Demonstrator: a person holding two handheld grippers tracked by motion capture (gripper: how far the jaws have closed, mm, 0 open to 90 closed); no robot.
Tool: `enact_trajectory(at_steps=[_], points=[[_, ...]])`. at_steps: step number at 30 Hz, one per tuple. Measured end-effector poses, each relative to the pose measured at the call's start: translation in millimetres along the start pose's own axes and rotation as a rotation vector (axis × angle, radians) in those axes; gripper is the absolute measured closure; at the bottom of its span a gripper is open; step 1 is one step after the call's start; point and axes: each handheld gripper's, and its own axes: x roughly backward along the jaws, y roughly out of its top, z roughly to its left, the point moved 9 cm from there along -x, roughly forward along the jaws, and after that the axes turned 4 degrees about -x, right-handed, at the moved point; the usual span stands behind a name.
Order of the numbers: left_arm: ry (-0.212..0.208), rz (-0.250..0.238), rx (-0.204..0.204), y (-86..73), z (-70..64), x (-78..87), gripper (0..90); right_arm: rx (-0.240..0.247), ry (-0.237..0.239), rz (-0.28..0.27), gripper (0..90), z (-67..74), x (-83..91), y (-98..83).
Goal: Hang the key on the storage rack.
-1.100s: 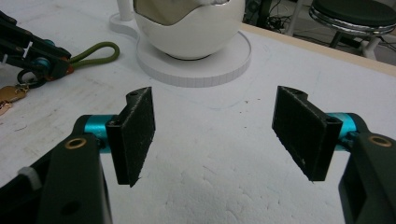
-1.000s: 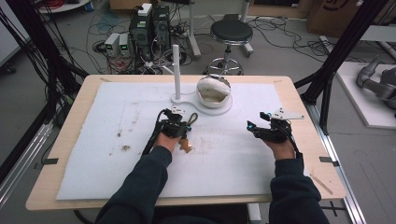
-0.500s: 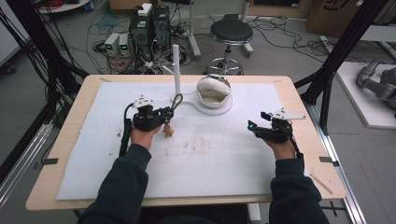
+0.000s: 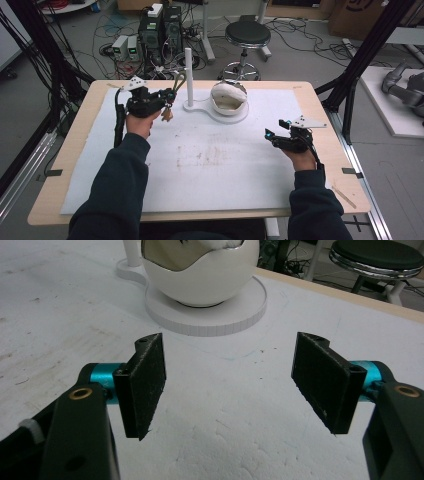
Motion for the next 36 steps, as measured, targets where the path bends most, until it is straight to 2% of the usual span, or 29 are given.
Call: enact_trajectory(at_steps=[5,10,18,25,28,31,36], points=[[-0.001,0.006,-0.008,14.2,4.6,-11.9,77.0,0.0,0.0,-0.002,30.3,-1.3,-0.1,-0.2],[0.014,0.043,-0.004,17.5,8.8,-26.3,77.0,-0.002,0.002,-0.001,30.3,-1.6,0.4,-0.3],[0.071,0.118,0.024,1.3,20.4,-41.9,76.9,0.0,0.001,0.003,30.3,-2.1,0.3,-1.3],[0.083,0.128,0.028,-7.4,23.6,-49.4,76.8,-0.004,0.003,0.005,30.3,-0.7,0.1,-1.5],[0.075,0.111,0.026,-10.5,23.1,-50.2,76.1,-0.001,0.003,0.006,30.3,-0.7,-0.1,-1.7],[0.069,0.086,0.029,-14.7,25.5,-47.5,71.8,-0.004,0.004,0.005,30.3,-0.3,0.1,-1.6],[0.063,0.056,0.055,-24.5,32.2,-35.9,51.6,-0.001,0.003,0.005,30.2,-0.1,0.0,-1.6]])
